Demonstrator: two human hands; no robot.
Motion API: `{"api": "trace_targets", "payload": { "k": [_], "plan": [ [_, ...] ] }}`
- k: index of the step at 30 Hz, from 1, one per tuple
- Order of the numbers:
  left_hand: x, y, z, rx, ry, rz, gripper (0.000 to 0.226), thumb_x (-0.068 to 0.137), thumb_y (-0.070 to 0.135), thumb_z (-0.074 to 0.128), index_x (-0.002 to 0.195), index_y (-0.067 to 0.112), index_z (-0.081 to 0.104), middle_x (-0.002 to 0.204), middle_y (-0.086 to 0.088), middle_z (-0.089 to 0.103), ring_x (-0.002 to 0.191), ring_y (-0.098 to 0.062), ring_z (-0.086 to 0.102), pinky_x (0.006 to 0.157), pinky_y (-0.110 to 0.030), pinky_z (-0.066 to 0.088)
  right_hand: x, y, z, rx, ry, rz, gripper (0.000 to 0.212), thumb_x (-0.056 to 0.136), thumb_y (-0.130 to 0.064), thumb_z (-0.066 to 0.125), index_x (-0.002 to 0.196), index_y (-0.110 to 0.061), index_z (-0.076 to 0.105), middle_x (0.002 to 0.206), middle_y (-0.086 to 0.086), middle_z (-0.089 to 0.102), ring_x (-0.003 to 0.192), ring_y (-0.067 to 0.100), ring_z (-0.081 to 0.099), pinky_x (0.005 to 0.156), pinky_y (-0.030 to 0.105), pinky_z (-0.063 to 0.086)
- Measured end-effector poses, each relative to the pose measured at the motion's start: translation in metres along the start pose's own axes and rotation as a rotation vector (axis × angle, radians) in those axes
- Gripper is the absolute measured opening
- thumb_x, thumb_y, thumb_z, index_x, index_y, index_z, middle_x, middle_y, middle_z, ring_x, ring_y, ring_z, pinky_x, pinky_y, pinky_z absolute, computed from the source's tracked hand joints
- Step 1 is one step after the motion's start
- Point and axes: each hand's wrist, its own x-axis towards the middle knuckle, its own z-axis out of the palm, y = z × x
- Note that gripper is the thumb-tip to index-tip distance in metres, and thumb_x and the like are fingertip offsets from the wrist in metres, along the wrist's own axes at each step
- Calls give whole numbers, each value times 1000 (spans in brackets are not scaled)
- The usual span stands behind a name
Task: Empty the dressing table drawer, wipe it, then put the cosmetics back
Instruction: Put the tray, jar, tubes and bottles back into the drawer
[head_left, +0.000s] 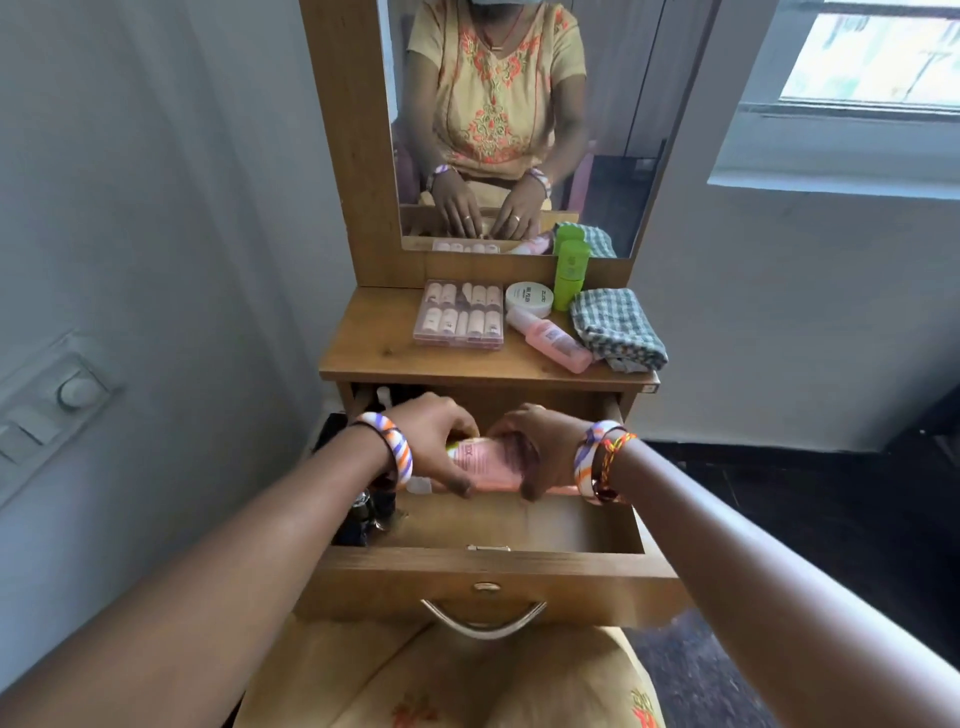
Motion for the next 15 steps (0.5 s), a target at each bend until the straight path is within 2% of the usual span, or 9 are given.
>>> {"api": "trace_targets", "payload": {
  "k": [5,9,15],
  "plan": [
    [11,4,28,56,-36,-8,44,63,36,80,97,12,68,95,-5,70,86,-20,65,78,-36,56,3,8,27,64,-53,84,73,66,-12,79,132,-14,47,125,7,56,111,22,56,86,25,45],
    [18,8,43,104,-44,-4,50,64,41,80,104,13,66,103,-5,67,93,-23,64,80,-36,56,2,10,35,88,-94,116,71,69,-12,79,132,-13,47,125,7,58,113,24,57,95,31,49],
    [20,6,59,129,-113,-6,41,67,34,76,98,11,65,100,-7,67,89,-24,63,76,-36,56,-1,8,48,106,-167,116,60,74,-11,73,130,-13,51,123,8,60,112,25,58,94,33,50]
  ]
}}
